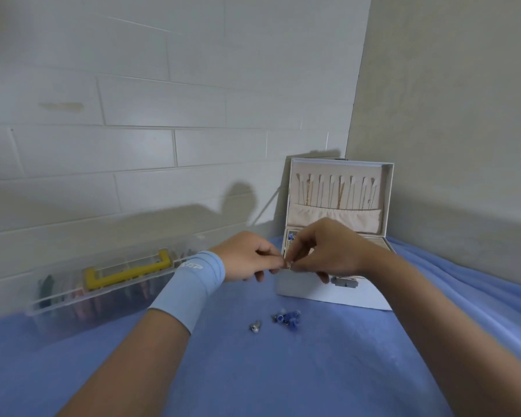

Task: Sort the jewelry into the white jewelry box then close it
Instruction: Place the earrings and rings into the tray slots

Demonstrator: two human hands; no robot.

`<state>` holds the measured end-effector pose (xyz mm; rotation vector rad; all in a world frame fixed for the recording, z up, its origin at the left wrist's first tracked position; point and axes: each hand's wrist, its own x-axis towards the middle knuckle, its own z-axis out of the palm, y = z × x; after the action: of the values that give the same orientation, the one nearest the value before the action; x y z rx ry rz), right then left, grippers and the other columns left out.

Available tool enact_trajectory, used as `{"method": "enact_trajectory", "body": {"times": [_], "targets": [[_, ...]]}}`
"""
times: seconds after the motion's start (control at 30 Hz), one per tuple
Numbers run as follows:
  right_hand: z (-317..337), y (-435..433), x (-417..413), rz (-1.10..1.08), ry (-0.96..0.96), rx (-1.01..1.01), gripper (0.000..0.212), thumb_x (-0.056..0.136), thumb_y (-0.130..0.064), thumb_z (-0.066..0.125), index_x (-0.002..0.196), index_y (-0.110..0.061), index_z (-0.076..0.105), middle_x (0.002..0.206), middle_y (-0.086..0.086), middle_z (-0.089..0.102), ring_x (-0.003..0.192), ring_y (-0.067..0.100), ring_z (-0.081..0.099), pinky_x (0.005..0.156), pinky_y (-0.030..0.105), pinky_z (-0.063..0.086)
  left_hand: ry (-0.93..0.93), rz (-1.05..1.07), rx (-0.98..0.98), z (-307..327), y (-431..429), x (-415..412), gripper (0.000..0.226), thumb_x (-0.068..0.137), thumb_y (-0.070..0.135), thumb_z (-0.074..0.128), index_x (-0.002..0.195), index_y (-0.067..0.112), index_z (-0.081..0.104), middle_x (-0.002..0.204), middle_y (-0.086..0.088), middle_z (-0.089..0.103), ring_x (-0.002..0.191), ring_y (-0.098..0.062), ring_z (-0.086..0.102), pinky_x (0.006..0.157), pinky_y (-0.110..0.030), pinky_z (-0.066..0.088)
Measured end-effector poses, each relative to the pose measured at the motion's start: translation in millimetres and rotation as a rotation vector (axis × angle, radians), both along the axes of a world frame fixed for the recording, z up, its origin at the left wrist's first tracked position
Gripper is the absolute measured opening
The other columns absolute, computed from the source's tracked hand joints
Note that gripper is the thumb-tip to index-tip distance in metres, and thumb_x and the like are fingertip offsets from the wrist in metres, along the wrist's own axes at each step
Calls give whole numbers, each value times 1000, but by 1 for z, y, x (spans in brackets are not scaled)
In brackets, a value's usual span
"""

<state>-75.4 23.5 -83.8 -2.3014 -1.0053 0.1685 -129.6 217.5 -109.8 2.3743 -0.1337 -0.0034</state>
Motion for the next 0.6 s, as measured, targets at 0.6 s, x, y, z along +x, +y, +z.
{"method": "enact_trajectory", "body": {"times": [0.6], "targets": [[20, -54, 42, -231, -39, 497, 8, 84, -10, 81, 91, -10, 78, 53, -11, 65, 38, 13, 50, 40, 20, 41, -192, 44, -296, 34, -69, 65, 17, 97, 22, 56, 99, 14, 71, 83, -3, 65, 64, -15, 58, 53, -20, 44]]}}
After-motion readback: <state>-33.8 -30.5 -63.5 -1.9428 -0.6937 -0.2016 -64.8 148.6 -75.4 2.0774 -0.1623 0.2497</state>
